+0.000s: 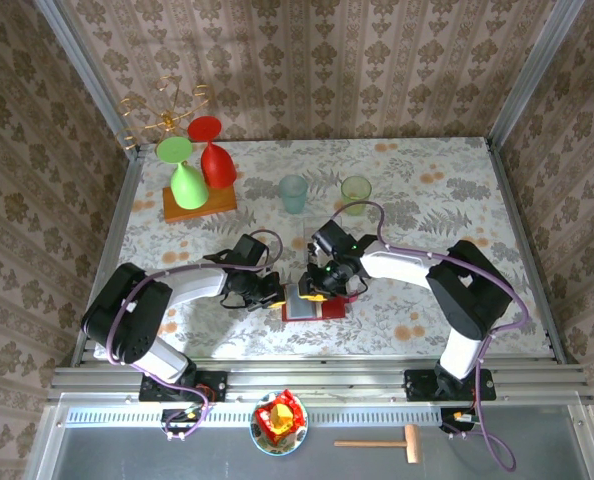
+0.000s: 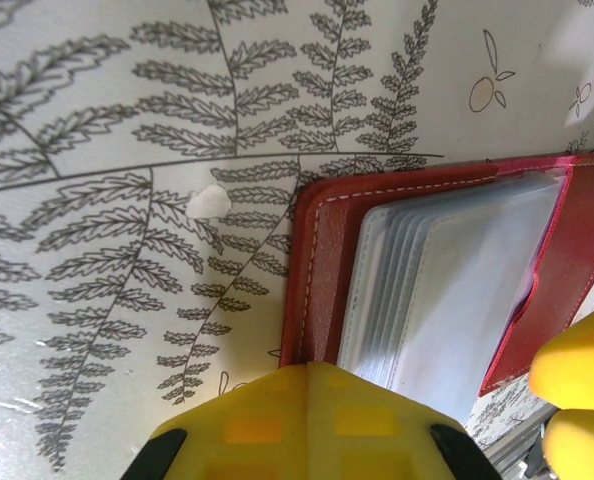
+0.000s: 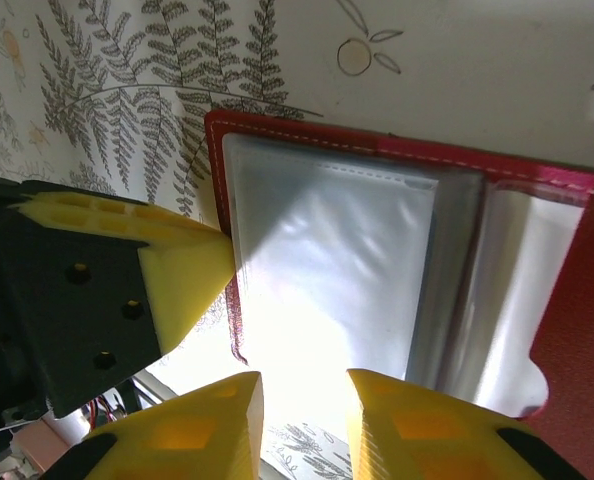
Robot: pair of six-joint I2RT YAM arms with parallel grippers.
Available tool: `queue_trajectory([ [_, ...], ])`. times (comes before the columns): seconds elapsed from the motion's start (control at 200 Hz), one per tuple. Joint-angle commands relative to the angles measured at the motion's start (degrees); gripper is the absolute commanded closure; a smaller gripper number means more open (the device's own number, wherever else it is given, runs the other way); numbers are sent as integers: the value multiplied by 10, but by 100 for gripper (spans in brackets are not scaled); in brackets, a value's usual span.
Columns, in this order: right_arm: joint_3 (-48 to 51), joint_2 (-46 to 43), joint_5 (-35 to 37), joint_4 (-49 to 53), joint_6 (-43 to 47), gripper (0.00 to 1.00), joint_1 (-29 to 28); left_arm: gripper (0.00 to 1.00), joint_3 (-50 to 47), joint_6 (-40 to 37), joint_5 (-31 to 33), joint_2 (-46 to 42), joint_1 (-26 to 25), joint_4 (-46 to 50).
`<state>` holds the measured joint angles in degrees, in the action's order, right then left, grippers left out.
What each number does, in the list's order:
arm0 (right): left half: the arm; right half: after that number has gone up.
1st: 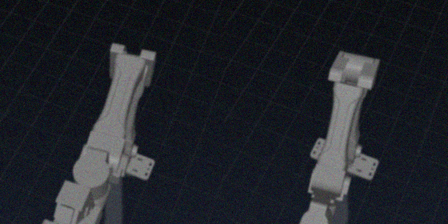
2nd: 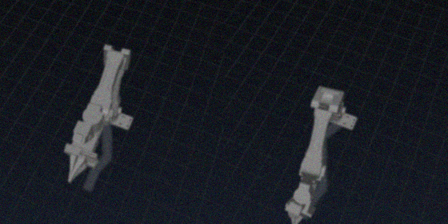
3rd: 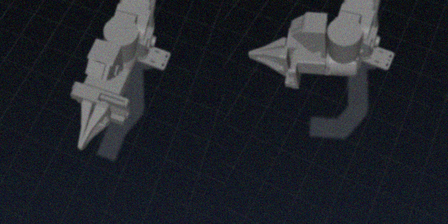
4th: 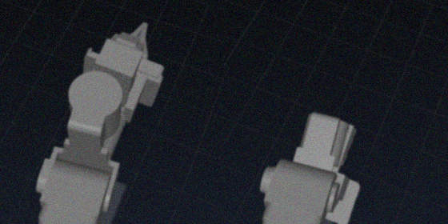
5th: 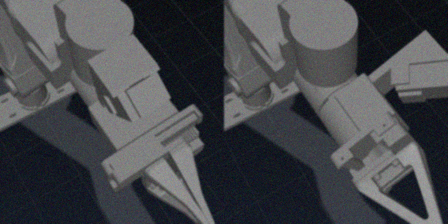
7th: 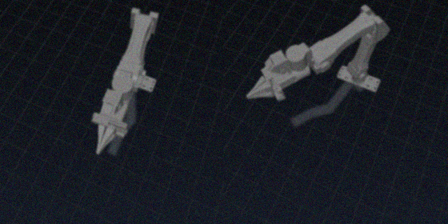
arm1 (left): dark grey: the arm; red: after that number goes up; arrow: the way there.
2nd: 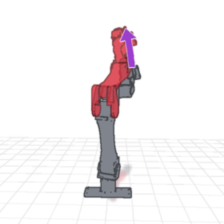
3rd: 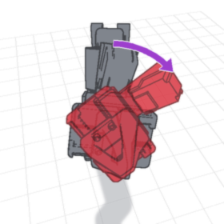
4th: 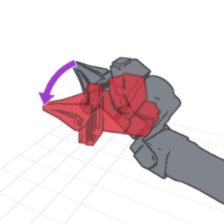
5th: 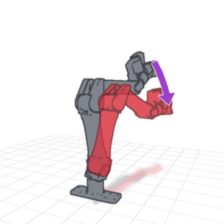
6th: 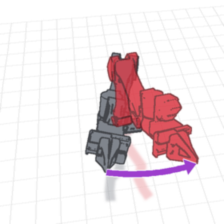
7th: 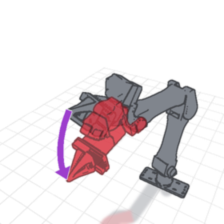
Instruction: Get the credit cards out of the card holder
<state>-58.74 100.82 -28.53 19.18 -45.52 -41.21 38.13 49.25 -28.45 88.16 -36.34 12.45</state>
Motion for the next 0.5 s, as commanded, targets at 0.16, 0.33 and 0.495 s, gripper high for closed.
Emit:
queue_trajectory([
  [0.16,-12,27,-1,-1,-12,69,-8,99,1,-17,9,15,0,31],
  [0.33,-7,31,15,6,-13,68,-7,99,1,-18,11,15,1,36],
  [0.495,3,14,41,18,-15,68,-5,99,-2,-21,14,15,2,39],
])
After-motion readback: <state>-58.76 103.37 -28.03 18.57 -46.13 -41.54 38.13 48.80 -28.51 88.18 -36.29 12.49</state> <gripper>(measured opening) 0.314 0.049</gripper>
